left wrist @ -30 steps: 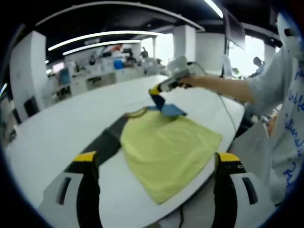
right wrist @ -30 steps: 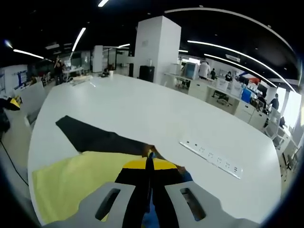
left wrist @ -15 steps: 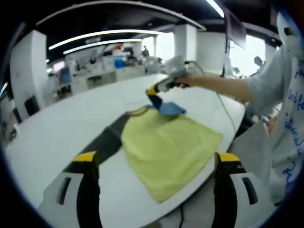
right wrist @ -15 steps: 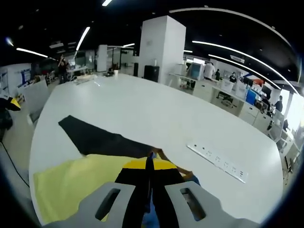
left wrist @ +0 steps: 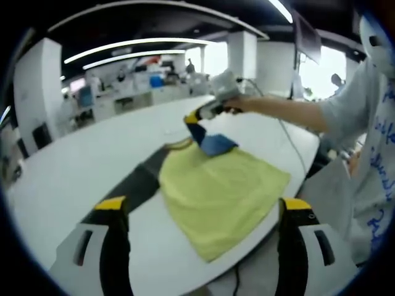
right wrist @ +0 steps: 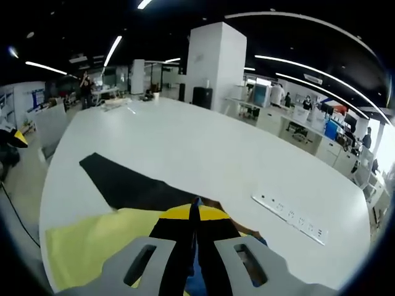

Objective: Fold the garment on the visible template until the final outline fits inside the template.

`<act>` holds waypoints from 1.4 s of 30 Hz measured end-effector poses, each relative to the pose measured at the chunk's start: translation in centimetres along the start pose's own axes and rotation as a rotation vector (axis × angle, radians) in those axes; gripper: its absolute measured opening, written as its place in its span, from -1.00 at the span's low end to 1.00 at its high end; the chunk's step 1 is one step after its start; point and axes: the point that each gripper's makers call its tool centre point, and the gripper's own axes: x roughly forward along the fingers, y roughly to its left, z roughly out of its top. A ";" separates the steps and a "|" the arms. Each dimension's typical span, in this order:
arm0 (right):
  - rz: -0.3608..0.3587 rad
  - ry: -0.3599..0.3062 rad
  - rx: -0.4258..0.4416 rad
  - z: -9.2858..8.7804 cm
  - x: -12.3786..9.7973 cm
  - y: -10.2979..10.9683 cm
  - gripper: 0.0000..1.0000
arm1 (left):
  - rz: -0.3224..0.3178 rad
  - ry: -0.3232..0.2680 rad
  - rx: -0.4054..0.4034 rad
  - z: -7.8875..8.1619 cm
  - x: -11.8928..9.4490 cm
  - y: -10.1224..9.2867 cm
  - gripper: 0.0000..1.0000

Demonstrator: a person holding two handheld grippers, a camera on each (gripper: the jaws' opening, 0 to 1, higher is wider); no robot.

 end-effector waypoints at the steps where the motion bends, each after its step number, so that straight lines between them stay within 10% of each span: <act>1: 0.002 -0.001 0.000 0.1 0.1 0.1 -0.97 | 0.000 -0.001 -0.002 0.0 0.0 0.0 0.93; 42: 0.128 0.013 -0.025 0.1 3.4 6.9 -0.97 | -0.003 0.015 -0.010 -0.5 -0.1 0.2 0.90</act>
